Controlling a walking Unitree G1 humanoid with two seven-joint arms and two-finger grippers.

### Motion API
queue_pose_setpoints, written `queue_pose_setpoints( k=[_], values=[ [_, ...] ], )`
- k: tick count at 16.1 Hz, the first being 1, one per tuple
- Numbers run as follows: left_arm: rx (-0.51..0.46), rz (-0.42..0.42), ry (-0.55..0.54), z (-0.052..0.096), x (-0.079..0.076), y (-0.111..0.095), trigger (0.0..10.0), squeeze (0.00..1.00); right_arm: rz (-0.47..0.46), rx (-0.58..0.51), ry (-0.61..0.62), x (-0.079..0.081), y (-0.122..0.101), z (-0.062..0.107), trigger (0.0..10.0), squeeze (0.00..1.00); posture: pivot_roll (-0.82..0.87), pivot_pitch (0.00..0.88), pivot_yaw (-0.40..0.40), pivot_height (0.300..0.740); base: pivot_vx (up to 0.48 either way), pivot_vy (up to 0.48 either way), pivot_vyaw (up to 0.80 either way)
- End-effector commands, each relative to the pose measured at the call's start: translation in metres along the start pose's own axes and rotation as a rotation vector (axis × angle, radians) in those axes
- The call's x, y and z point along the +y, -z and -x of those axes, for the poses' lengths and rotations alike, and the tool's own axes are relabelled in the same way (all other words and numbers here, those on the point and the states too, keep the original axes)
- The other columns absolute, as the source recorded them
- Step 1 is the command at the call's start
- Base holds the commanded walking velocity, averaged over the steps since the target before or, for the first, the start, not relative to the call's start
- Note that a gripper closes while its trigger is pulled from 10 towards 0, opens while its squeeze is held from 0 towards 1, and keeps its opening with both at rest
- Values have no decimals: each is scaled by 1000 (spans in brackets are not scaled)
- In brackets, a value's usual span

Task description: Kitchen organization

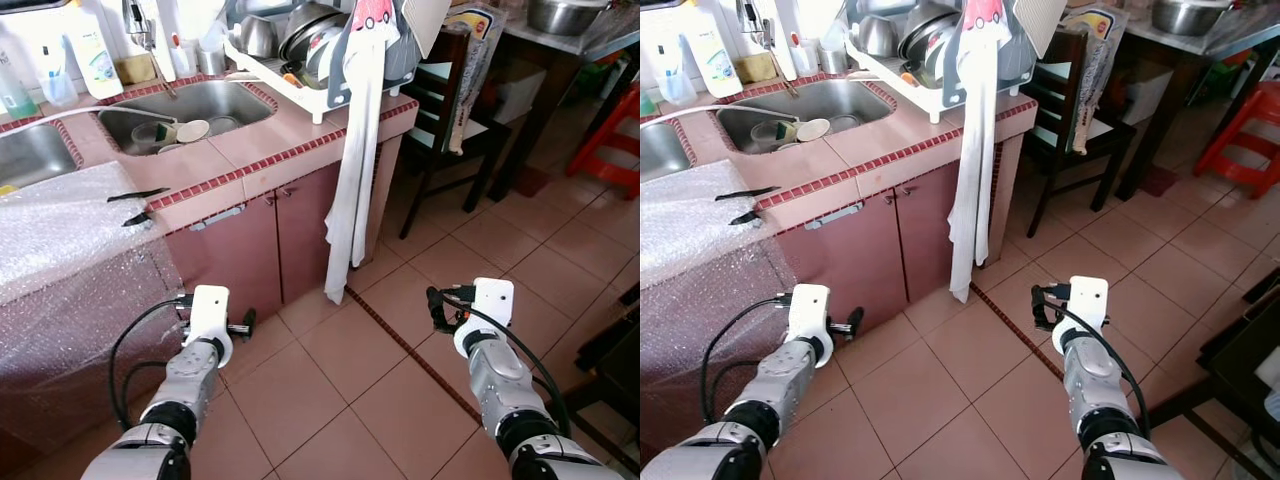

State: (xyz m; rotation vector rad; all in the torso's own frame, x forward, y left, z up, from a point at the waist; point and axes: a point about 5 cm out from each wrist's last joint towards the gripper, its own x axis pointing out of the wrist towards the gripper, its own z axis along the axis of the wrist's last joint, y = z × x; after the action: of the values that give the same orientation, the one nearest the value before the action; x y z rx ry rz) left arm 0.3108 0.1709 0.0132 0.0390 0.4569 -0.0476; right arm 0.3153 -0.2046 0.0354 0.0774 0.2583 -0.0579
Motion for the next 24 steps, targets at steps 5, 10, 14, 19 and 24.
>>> queue_pose_setpoints(
  k=[5,10,14,19,24],
  values=[
    [-49,-31,-17,5,4,3,10000,0,6,9,-35,3,7,5,10000,0,-87,18,-25,740,0,0,0],
    [-116,-5,-55,7,10,-4,10000,0,-1,7,-33,3,10,8,10000,0,-78,24,-20,740,0,0,0],
    [-108,18,-49,7,6,-1,10000,0,25,11,-49,6,11,8,10000,0,-85,34,-24,740,0,0,600],
    [-90,-20,-88,9,9,3,10000,0,20,15,-49,5,12,10,10000,0,-83,38,-25,740,0,0,104],
    [-81,-20,-90,9,12,4,10000,0,16,17,-57,9,12,9,10000,0,-83,31,-18,740,0,0,0]
  ],
)
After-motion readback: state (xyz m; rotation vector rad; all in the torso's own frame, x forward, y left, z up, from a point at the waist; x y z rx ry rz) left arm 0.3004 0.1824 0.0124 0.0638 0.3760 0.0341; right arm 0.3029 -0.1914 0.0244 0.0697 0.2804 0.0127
